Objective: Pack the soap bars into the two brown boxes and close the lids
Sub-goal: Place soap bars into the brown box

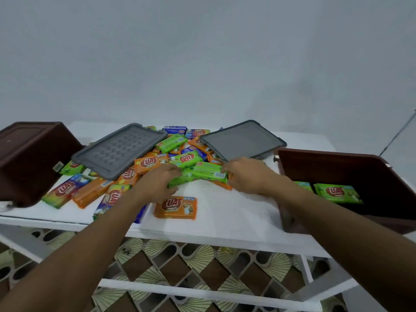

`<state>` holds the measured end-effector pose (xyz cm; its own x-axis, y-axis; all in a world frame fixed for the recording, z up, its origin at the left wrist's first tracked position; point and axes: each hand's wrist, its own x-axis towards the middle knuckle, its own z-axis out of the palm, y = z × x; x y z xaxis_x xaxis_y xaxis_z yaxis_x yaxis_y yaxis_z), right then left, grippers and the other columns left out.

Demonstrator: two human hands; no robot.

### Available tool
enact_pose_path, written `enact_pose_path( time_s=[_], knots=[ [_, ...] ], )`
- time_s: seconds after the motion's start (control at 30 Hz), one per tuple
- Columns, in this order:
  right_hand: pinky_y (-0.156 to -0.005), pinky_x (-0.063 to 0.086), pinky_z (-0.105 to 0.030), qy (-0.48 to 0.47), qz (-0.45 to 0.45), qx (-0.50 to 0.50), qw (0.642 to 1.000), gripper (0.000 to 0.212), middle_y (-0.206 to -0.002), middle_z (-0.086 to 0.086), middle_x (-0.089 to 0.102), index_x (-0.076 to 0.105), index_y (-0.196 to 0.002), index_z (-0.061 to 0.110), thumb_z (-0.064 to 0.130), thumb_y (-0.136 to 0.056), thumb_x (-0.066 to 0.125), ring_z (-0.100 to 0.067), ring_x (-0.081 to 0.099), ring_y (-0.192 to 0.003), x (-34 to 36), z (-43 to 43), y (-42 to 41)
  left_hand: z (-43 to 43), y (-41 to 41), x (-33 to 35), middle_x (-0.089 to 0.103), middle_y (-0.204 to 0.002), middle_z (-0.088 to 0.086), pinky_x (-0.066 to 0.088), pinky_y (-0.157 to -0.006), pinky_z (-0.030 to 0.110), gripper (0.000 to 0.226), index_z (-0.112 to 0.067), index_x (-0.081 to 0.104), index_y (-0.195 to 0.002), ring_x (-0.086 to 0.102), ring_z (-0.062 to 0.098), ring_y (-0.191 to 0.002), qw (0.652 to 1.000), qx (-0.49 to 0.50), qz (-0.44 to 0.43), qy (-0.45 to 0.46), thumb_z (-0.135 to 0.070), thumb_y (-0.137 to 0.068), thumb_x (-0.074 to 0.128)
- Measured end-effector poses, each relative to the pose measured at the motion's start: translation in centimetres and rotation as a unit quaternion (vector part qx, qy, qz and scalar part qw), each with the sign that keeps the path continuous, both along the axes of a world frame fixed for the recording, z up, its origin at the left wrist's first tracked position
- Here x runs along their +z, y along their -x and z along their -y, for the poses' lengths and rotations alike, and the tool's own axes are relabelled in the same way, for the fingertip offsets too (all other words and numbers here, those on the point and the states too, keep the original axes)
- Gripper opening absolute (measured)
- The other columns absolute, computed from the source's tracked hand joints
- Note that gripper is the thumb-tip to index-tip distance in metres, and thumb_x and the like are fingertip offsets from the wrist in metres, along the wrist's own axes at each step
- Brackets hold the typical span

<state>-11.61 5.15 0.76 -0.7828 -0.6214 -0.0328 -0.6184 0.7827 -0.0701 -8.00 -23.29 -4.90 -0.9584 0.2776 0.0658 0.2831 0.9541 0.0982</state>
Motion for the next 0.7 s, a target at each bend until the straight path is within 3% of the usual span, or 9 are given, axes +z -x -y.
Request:
enact_pose_path(
  time_s=[0.07, 0.2, 0.3, 0.4, 0.53, 0.7],
  knots=[
    [-0.096, 0.046, -0.043, -0.040, -0.007, -0.009, 0.999, 0.049, -0.139, -0.004, 0.051, 0.047, -0.137, 0.025, 0.028, -0.089, 0.056, -0.027, 0.048, -0.125, -1.9, 2.6, 0.3, 0.6, 0.8, -0.2, 0.045, -0.143, 0.007, 0.039, -0.105, 0.043, 0.056, -0.017, 0.050, -0.138, 0.041, 0.025, -0.130, 1.000, -0.006, -0.012, 0.009, -0.035, -0.088, 0.065],
    [-0.109, 0.031, -0.051, -0.074, -0.012, -0.059, 0.995, 0.073, -0.154, -0.012, 0.029, 0.019, -0.151, 0.018, 0.032, -0.092, 0.059, -0.031, 0.027, -0.140, -5.7, 5.9, 0.1, 0.6, 3.0, -0.6, 0.028, -0.155, 0.006, 0.019, -0.115, 0.049, 0.063, -0.021, 0.035, -0.148, 0.019, 0.027, -0.144, 1.000, 0.013, -0.012, 0.017, -0.039, -0.092, 0.058],
    [-0.102, 0.034, -0.046, -0.064, -0.096, -0.080, 0.990, 0.071, -0.142, -0.013, 0.038, 0.030, -0.146, 0.014, 0.033, -0.088, 0.066, -0.033, 0.035, -0.129, -7.2, 6.5, -0.1, 0.1, 4.8, -0.9, 0.018, -0.160, 0.009, 0.011, -0.116, 0.050, 0.068, -0.022, 0.025, -0.151, 0.009, 0.028, -0.147, 0.999, 0.029, 0.005, 0.016, -0.042, -0.092, 0.053],
    [-0.098, 0.041, -0.047, -0.034, -0.118, -0.075, 0.990, 0.050, -0.137, -0.014, 0.041, 0.043, -0.135, 0.010, 0.019, -0.090, 0.062, -0.034, 0.040, -0.121, -7.6, 6.3, 0.1, -0.6, 6.3, -1.1, 0.015, -0.160, 0.011, 0.007, -0.118, 0.053, 0.072, -0.021, 0.017, -0.152, 0.007, 0.030, -0.148, 0.997, 0.058, 0.035, 0.022, -0.047, -0.093, 0.050],
    [-0.079, 0.052, -0.043, 0.125, -0.060, -0.139, 0.981, 0.024, -0.116, -0.009, 0.056, 0.056, -0.114, 0.013, 0.023, -0.095, 0.046, -0.029, 0.057, -0.094, -6.3, 6.0, 0.5, -0.9, 7.5, -1.2, 0.024, -0.154, 0.015, 0.014, -0.116, 0.051, 0.074, -0.019, 0.017, -0.151, 0.017, 0.034, -0.144, 0.996, 0.074, 0.046, 0.005, -0.038, -0.092, 0.056],
    [-0.059, 0.049, -0.024, 0.336, 0.097, -0.233, 0.907, 0.016, -0.092, -0.007, 0.070, 0.067, -0.100, 0.008, 0.019, -0.095, 0.056, -0.019, 0.063, -0.068, -3.3, 4.4, 1.3, -1.1, 8.2, -0.1, 0.021, -0.149, 0.016, 0.041, -0.105, 0.045, 0.081, -0.009, 0.033, -0.142, 0.036, 0.034, -0.131, 0.996, 0.054, 0.058, -0.027, -0.035, -0.078, 0.076]
  ],
)
